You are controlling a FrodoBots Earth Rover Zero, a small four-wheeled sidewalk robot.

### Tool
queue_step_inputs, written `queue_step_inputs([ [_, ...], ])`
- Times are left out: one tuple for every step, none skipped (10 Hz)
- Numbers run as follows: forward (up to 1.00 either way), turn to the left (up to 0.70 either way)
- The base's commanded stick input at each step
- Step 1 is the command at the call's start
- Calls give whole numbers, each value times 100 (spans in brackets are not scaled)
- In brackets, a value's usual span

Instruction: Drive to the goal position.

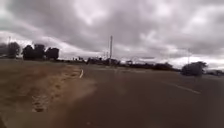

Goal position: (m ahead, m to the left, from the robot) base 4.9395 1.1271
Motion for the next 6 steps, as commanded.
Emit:
queue_step_inputs([
  [85,0],
  [85,0],
  [85,0],
  [85,0],
  [85,0],
  [85,0],
])
